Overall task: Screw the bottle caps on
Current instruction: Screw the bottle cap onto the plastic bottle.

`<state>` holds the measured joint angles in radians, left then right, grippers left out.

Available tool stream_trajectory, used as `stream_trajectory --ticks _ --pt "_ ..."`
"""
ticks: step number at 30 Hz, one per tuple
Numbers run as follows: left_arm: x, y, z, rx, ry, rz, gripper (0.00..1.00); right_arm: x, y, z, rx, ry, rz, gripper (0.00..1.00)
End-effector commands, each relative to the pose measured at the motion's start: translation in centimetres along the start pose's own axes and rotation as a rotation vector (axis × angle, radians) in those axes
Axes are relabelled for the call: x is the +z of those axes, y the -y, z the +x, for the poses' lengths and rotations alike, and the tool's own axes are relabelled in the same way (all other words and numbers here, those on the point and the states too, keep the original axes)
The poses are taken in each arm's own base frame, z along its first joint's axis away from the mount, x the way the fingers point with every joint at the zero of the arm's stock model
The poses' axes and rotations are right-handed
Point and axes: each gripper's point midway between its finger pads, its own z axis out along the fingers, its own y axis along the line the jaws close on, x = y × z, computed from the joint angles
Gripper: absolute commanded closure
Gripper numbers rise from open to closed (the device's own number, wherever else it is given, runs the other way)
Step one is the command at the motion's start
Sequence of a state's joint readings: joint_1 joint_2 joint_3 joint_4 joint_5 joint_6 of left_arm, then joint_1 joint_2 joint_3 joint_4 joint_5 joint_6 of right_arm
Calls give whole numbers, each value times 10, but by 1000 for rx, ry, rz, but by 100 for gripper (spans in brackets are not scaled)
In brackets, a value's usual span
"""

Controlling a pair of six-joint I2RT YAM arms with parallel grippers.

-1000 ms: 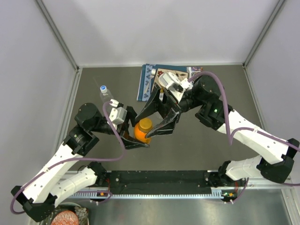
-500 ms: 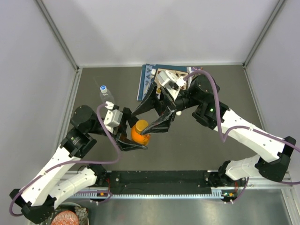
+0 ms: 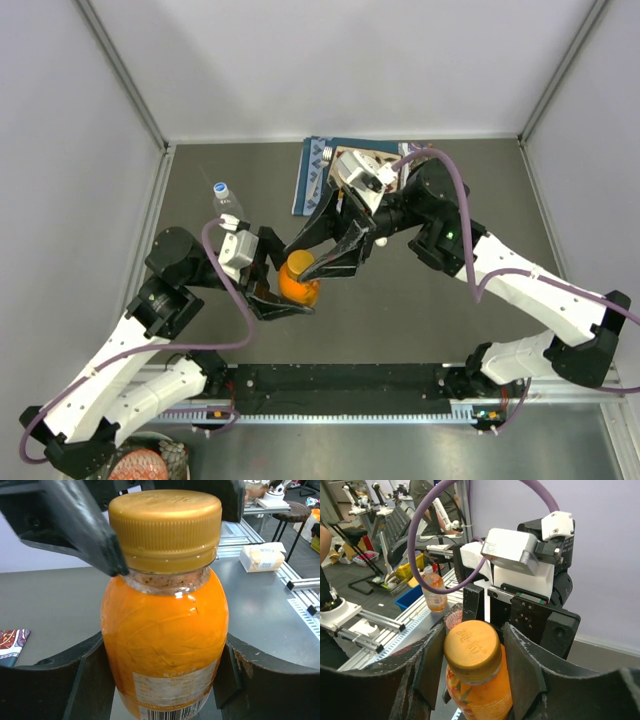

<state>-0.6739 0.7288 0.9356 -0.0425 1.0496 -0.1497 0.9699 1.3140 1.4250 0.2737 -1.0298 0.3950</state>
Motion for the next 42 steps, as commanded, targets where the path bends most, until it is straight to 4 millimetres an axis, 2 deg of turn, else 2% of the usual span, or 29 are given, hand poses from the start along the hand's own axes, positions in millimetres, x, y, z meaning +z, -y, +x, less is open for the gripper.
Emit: stream_trajectory --ticks 1,5,8,10,13,16,17,23,25,26,27,28,30,33,34,35,38,42 --pt "0 -4 -15 28 50 -37 100 -1 2 -5 -28 23 -1 51" --pt "-1 -9 -18 23 60 -65 100 0 2 -3 -24 20 -5 55" --pt "-1 -13 -19 22 63 -89 100 -1 7 -3 -14 23 22 65" --pt "-2 -16 -18 29 64 -109 100 -1 8 -2 -10 24 35 68" --pt "-5 -27 -17 52 61 -171 100 -4 17 1 7 30 99 79" --pt "-10 -42 -9 72 41 -264 100 -9 40 8 57 26 239 99" --pt "-15 -56 -9 74 43 -347 100 -11 49 10 79 28 296 100" --pt "-45 -105 -7 149 18 -663 100 -17 81 44 223 -14 517 100" --pt "-54 -114 -5 165 1 -731 100 -10 84 60 237 -52 556 100" --pt "-59 -118 -4 168 -3 -763 100 -13 91 65 244 -62 624 100" --pt "-64 -123 -3 167 -7 -803 100 -7 95 73 258 -78 644 100" --pt "-67 -125 -4 171 -7 -823 100 -8 102 72 255 -67 703 100" --pt "-71 -127 -3 166 -10 -852 100 -2 105 83 260 -95 731 100" --pt "-70 -125 -2 154 -8 -840 100 -3 109 80 217 -92 764 100" --pt "-70 -124 -2 154 -8 -836 100 -4 108 75 208 -83 766 85" --pt "-70 -123 -1 143 -5 -836 100 -5 108 73 199 -80 770 79" --pt "-71 -124 -1 132 5 -841 100 -8 107 65 173 -71 781 69" --pt "-73 -125 -4 133 14 -856 100 -10 110 66 163 -76 795 63"
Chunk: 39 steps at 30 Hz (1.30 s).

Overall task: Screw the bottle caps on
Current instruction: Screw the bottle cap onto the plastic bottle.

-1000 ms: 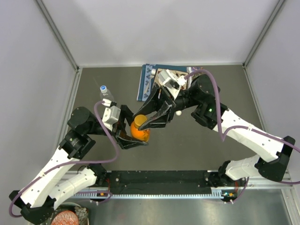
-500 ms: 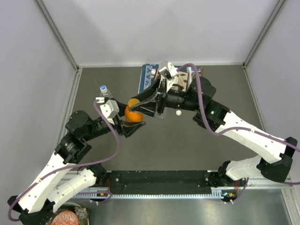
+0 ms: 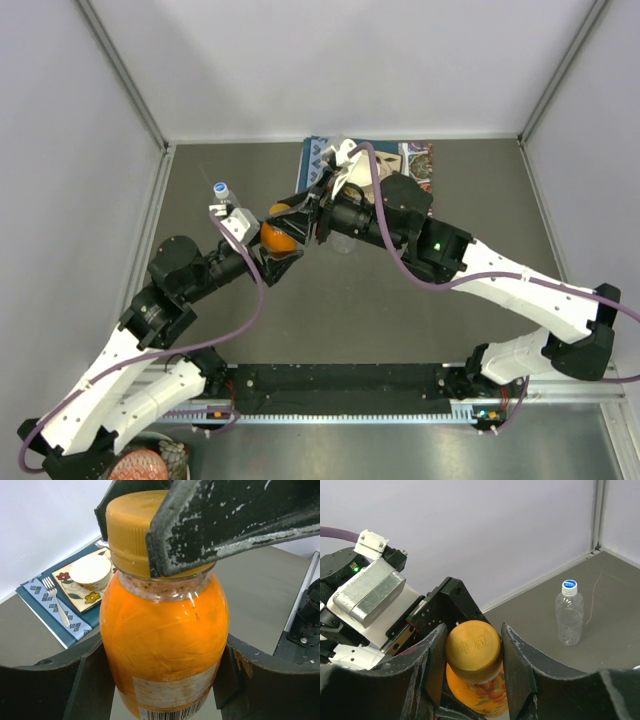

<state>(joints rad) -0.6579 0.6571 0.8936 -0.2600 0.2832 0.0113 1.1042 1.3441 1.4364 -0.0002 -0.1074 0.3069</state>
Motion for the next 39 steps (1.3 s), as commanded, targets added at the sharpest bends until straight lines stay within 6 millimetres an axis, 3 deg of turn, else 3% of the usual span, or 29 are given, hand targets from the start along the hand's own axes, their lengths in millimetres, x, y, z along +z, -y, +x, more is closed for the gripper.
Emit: stream_trajectory --ticks 1,12,18,21,24,25,27,28,30,31,33,34,35,38,39 --pt "2 -16 -37 44 133 -75 100 0 -9 38 3 -138 -12 58" --pt "2 -17 -36 35 133 -82 100 2 -15 37 -17 -137 -27 41" --pt "2 -16 -34 29 132 -77 100 0 -13 33 -22 -121 -11 65" --pt "2 -15 -33 30 130 -71 100 -1 -11 31 -29 -116 0 83" --pt "-1 -13 -31 35 123 -60 100 -1 -10 32 -44 -120 2 87" --pt "-3 -12 -32 47 125 -58 94 0 -9 32 -52 -121 5 88" --pt "-9 -11 -27 81 99 -54 69 0 -5 28 -89 -118 19 89" --pt "-18 -19 -32 110 105 -104 27 -1 -3 28 -104 -125 30 89" --pt "-30 -31 -31 104 88 -189 7 -2 2 24 -156 -123 46 89" --pt "-43 -34 -33 100 87 -229 1 -4 5 25 -170 -136 58 89" --pt "-64 -54 -39 82 108 -373 1 -4 13 27 -202 -146 76 89" --pt "-84 -59 -49 52 146 -441 1 -3 17 28 -207 -150 84 89" --pt "-105 -78 -54 15 176 -590 1 -2 20 30 -208 -156 89 89" --pt "-142 -79 -79 23 278 -662 1 10 32 44 -218 -188 95 90" --pt "-151 -79 -86 33 302 -681 1 20 37 60 -219 -220 90 90"
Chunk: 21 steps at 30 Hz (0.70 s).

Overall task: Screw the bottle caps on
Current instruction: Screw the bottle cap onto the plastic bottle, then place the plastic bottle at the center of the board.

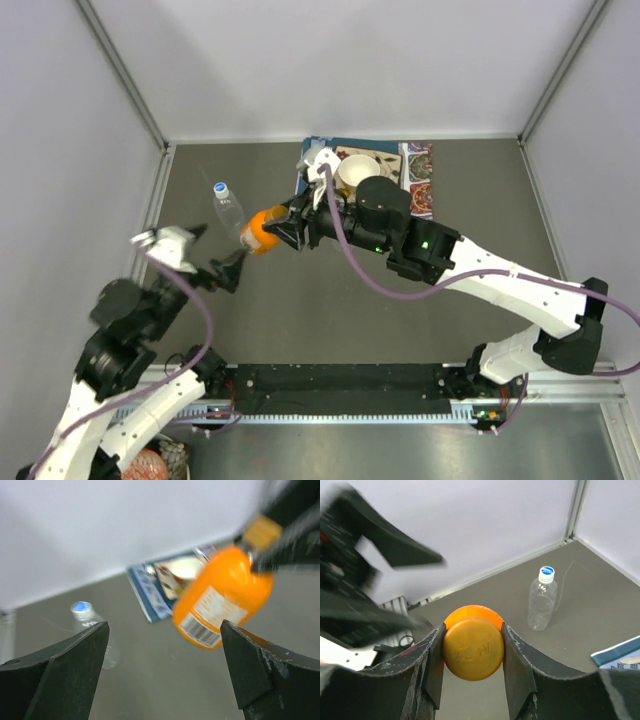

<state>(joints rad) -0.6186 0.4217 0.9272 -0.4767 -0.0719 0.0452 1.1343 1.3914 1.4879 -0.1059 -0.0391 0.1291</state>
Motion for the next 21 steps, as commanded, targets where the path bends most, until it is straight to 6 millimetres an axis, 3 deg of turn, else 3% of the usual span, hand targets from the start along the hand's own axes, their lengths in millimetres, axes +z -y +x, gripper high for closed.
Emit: stream_trajectory --ticks 1,3,4,6,7,8,10,14,18,19,20,21 --pt "-62 -58 -86 -52 288 -305 1 23 17 46 -54 -137 15 90" --pt "-66 -52 -88 -29 285 -269 1 40 15 52 -52 -148 -10 92" --pt "-68 -51 -87 -38 281 -269 1 53 18 70 -46 -186 -9 92" --pt "-69 -53 -79 -46 251 -280 1 66 17 66 -40 -171 -21 93" --pt "-71 -54 -79 -49 256 -287 1 77 21 80 -35 -195 -22 93" --pt "-72 -54 -80 -47 261 -291 1 83 19 77 -36 -181 -34 93" --pt "-76 -57 -91 -50 299 -305 1 98 18 83 -39 -171 -58 93" --pt "-78 -60 -118 -60 360 -318 1 144 20 120 -58 -217 -95 92" --pt "-79 -58 -137 -66 389 -301 1 177 24 150 -115 -261 -121 92" --pt "-79 -58 -140 -68 391 -299 1 183 26 155 -130 -267 -126 92" --pt "-78 -57 -140 -71 390 -296 1 189 24 147 -137 -261 -133 92" --pt "-78 -57 -140 -77 389 -296 1 199 24 174 -136 -308 -145 91"
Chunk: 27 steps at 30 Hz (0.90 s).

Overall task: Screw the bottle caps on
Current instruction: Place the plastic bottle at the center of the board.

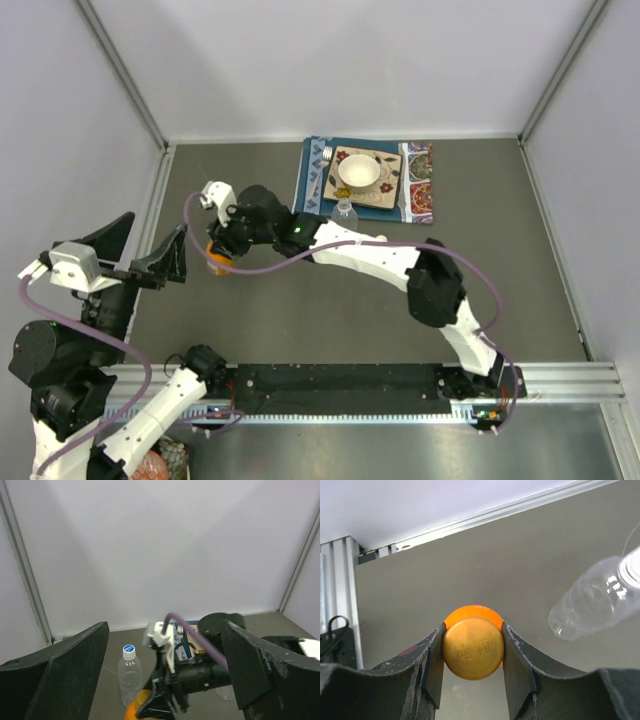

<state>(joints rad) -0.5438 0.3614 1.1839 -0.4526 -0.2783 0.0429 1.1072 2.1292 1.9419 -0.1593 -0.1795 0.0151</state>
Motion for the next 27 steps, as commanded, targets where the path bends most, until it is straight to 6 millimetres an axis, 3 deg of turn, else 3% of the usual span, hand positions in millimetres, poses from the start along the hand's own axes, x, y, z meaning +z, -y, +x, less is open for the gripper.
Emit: stream_trajectory --ticks 1,2,3,7,12,22,27 --pt "5 1 -20 -40 52 -7 1 29 -2 -11 -94 16 -50 91" --pt "6 1 -18 -42 47 -10 1 33 -3 -15 -107 10 -53 90" --pt "6 1 -17 -46 46 -12 1 46 -4 4 -116 -30 -51 90" --pt "7 1 -13 -47 31 -13 1 59 -2 28 -145 -82 -29 89" --pt "8 3 -14 -72 32 -9 2 56 -2 63 -132 -204 -36 89" --pt "9 8 -6 -91 14 10 2 56 -2 88 -166 -250 -4 92" --pt "9 10 -4 -92 4 16 2 57 -2 94 -153 -250 3 78"
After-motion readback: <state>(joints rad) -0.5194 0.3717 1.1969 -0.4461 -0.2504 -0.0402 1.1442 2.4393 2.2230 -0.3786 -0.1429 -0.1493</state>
